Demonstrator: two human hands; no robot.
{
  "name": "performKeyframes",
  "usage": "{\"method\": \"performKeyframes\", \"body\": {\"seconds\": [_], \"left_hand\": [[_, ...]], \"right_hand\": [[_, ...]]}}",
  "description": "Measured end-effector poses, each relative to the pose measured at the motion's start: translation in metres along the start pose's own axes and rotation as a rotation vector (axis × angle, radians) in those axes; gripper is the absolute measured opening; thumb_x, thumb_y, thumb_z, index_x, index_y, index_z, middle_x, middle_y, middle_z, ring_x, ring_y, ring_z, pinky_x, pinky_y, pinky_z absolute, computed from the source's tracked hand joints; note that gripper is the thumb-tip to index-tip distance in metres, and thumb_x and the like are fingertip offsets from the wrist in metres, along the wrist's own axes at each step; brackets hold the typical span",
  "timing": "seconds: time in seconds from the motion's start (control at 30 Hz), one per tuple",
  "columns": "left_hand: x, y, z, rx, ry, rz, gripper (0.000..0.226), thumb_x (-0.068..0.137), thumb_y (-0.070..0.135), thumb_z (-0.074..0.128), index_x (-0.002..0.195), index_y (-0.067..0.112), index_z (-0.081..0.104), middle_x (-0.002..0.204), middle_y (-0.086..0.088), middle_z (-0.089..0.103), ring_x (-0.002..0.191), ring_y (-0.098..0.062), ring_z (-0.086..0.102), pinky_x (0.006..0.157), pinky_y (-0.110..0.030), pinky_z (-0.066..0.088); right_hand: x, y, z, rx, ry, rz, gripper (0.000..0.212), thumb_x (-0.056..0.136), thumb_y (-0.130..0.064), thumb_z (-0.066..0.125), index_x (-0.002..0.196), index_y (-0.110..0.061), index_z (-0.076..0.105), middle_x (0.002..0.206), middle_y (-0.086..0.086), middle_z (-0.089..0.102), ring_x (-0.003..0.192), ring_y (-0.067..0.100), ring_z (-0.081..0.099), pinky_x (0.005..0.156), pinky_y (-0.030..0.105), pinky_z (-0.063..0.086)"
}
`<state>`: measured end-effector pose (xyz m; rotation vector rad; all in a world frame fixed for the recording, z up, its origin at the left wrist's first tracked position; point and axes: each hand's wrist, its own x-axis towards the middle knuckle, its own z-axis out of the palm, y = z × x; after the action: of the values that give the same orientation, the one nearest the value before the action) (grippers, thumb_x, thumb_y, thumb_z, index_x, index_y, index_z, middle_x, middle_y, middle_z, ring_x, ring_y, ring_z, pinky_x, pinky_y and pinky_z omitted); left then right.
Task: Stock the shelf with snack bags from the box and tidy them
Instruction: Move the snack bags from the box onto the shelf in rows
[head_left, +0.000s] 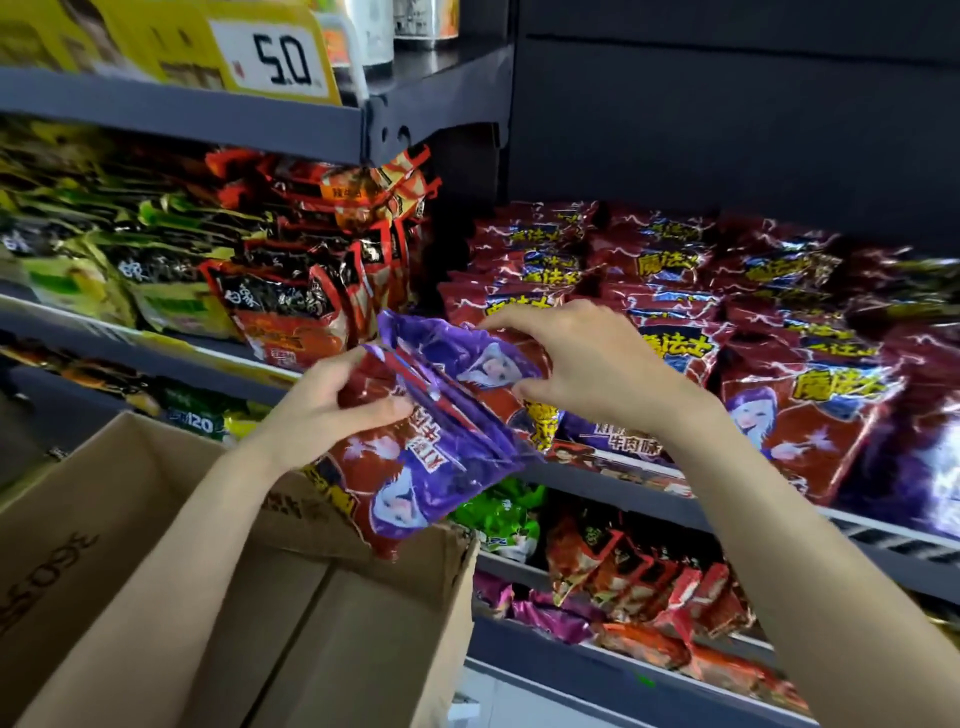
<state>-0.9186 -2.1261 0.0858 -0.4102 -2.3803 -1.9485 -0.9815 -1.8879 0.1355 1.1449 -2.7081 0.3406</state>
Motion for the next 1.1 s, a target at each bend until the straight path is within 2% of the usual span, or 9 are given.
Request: {"method": "performKeyframes", "body": {"seconds": [0.17, 0.3, 0.43, 0.57, 0.67, 0.8, 0.9, 1.03, 1.1], "left_hand": [[-0.002, -0.016, 0.011, -0.311, 0.282, 0.036, 0.050, 0.040, 0.059, 0.086, 0.079, 0.031, 0.073, 0.081, 0.008, 0.073, 0.075, -0.010, 0.069, 0.065, -0.020, 0.054], [-0.005, -0.022, 0.026, -0.507, 0.356, -0.023, 0.012, 0.063, 0.032, 0.077, 0.074, 0.027, 0.075, 0.077, 0.006, 0.072, 0.070, -0.009, 0.069, 0.062, -0.020, 0.054], [-0.010, -0.027, 0.028, -0.442, 0.332, -0.067, 0.057, 0.041, 0.050, 0.089, 0.087, 0.020, 0.071, 0.085, 0.002, 0.073, 0.077, -0.014, 0.069, 0.066, -0.022, 0.055], [-0.011, -0.035, 0.024, -0.228, 0.374, -0.125, 0.075, 0.037, 0.064, 0.084, 0.094, 0.018, 0.065, 0.087, 0.003, 0.074, 0.080, -0.014, 0.070, 0.066, -0.020, 0.053], [-0.011, -0.036, 0.022, -0.151, 0.383, -0.128, 0.071, 0.041, 0.067, 0.080, 0.091, 0.019, 0.064, 0.081, 0.006, 0.073, 0.075, -0.011, 0.070, 0.061, -0.018, 0.052], [-0.001, -0.033, 0.026, -0.042, 0.296, -0.149, 0.025, 0.079, 0.033, 0.071, 0.098, 0.019, 0.061, 0.084, 0.007, 0.073, 0.077, -0.012, 0.070, 0.064, -0.019, 0.052], [0.006, -0.035, 0.028, -0.031, 0.297, -0.173, 0.015, 0.085, 0.020, 0.063, 0.100, 0.018, 0.061, 0.084, 0.007, 0.073, 0.076, -0.013, 0.070, 0.062, -0.017, 0.053], [0.011, -0.040, 0.026, -0.086, 0.323, -0.212, 0.009, 0.086, 0.017, 0.061, 0.095, 0.019, 0.061, 0.078, 0.009, 0.073, 0.070, -0.010, 0.069, 0.058, -0.015, 0.051], [0.012, -0.043, 0.025, -0.095, 0.324, -0.221, 0.008, 0.086, 0.016, 0.061, 0.093, 0.020, 0.061, 0.076, 0.009, 0.073, 0.068, -0.009, 0.069, 0.058, -0.016, 0.051]], "right_hand": [[-0.017, -0.004, 0.013, 0.240, 0.506, 0.111, 0.084, 0.070, -0.034, 0.079, 0.142, -0.024, 0.037, 0.138, -0.002, 0.045, 0.125, 0.015, 0.043, 0.105, 0.029, 0.038], [-0.042, -0.022, 0.054, 0.678, 0.445, 0.399, 0.075, 0.074, -0.033, 0.075, 0.137, -0.029, 0.034, 0.117, -0.014, 0.052, 0.103, -0.002, 0.051, 0.086, 0.014, 0.044], [-0.033, -0.015, 0.055, 0.901, 0.536, 0.440, 0.042, 0.081, -0.035, 0.070, 0.113, -0.025, 0.045, 0.094, -0.012, 0.063, 0.083, 0.000, 0.063, 0.073, 0.027, 0.053], [-0.009, 0.001, 0.025, 0.417, 0.575, 0.251, 0.043, 0.091, -0.037, 0.059, 0.129, -0.024, 0.045, 0.080, -0.017, 0.053, 0.063, 0.005, 0.054, 0.051, 0.021, 0.040], [0.005, 0.015, 0.007, -0.005, 0.492, 0.165, 0.044, 0.092, -0.038, 0.057, 0.133, -0.027, 0.047, 0.094, -0.004, 0.056, 0.080, 0.016, 0.056, 0.059, 0.025, 0.033], [0.029, 0.009, 0.020, -0.227, 0.284, 0.087, 0.048, 0.090, -0.041, 0.057, 0.135, -0.028, 0.048, 0.108, 0.007, 0.061, 0.091, 0.028, 0.064, 0.062, 0.033, 0.047], [0.039, 0.005, 0.041, -0.310, 0.300, 0.032, 0.053, 0.083, -0.038, 0.066, 0.132, -0.020, 0.055, 0.098, 0.011, 0.067, 0.087, 0.031, 0.066, 0.063, 0.036, 0.052], [0.033, 0.021, 0.041, -0.494, 0.138, -0.048, 0.092, 0.081, -0.046, 0.066, 0.151, -0.024, 0.012, 0.125, 0.011, 0.054, 0.114, 0.030, 0.052, 0.092, 0.042, 0.043], [0.028, 0.021, 0.039, -0.543, 0.124, -0.042, 0.108, 0.073, -0.047, 0.073, 0.152, -0.024, 0.002, 0.130, 0.011, 0.050, 0.117, 0.030, 0.049, 0.094, 0.041, 0.041]]}}
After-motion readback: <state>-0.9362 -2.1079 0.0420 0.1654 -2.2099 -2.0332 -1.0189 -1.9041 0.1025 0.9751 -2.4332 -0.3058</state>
